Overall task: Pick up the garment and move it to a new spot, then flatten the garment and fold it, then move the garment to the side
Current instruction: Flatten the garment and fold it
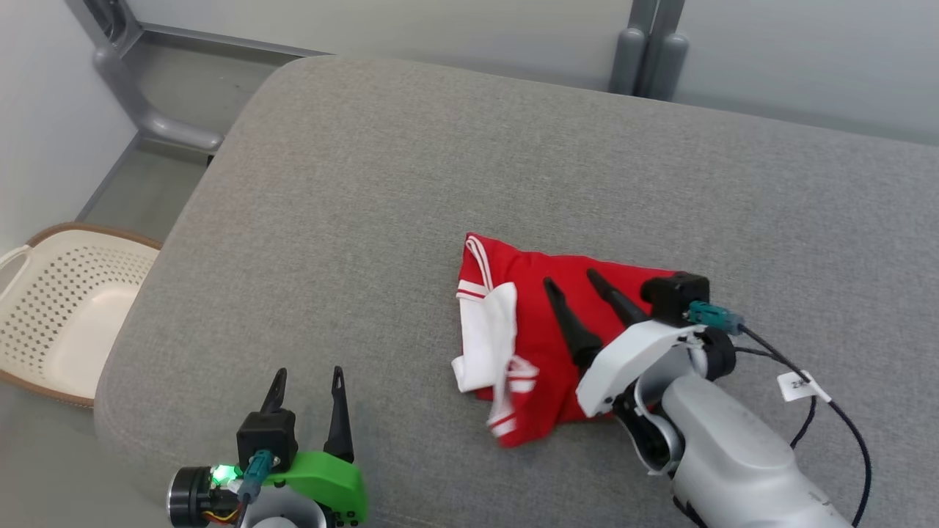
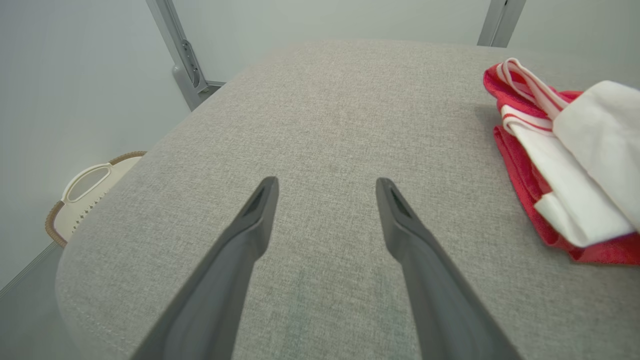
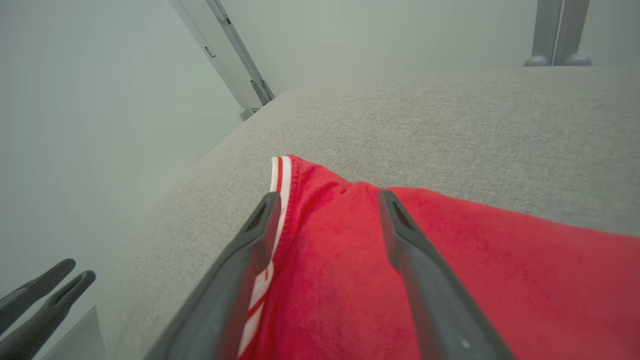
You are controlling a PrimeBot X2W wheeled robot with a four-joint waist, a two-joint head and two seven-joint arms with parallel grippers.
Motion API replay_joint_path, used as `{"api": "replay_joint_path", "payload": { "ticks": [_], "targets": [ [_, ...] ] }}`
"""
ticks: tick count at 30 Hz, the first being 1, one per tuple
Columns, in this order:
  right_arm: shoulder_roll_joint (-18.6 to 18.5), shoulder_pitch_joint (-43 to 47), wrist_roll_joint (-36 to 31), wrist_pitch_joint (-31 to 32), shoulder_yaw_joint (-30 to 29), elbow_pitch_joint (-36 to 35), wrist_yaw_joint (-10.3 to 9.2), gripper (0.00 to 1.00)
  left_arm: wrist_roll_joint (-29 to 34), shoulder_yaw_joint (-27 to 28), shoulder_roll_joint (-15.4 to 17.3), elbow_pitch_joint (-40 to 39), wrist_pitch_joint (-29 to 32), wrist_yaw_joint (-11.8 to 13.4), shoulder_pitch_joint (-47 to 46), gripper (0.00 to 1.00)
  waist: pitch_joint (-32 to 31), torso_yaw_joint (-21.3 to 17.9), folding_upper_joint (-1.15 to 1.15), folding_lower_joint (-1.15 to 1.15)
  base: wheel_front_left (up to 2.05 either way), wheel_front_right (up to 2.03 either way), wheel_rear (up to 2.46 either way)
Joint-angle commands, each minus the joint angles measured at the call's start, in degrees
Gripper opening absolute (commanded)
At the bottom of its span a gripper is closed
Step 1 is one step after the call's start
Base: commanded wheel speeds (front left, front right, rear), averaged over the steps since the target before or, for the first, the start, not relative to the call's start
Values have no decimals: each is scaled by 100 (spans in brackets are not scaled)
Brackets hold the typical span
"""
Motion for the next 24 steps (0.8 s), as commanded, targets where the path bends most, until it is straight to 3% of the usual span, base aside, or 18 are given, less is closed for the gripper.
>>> {"api": "replay_joint_path", "payload": {
  "ticks": [1, 16, 24],
  "targets": [
    [-60, -70, -146, -47, -198, -12, 0, 100, 7, 25, 12, -31, 5, 9, -26, 100, -1, -220, 0, 0, 0, 0, 0],
    [41, 982, -2136, -38, -2698, -889, -1, 100, 235, 322, 16, -76, 5, -35, -176, 100, -106, -1340, 0, 0, 0, 0, 0],
    [79, 1497, -2542, -38, -3052, -1175, 0, 100, 304, 626, 19, -23, 5, -26, 75, 100, -318, -1811, 0, 0, 0, 0, 0]
  ]
}}
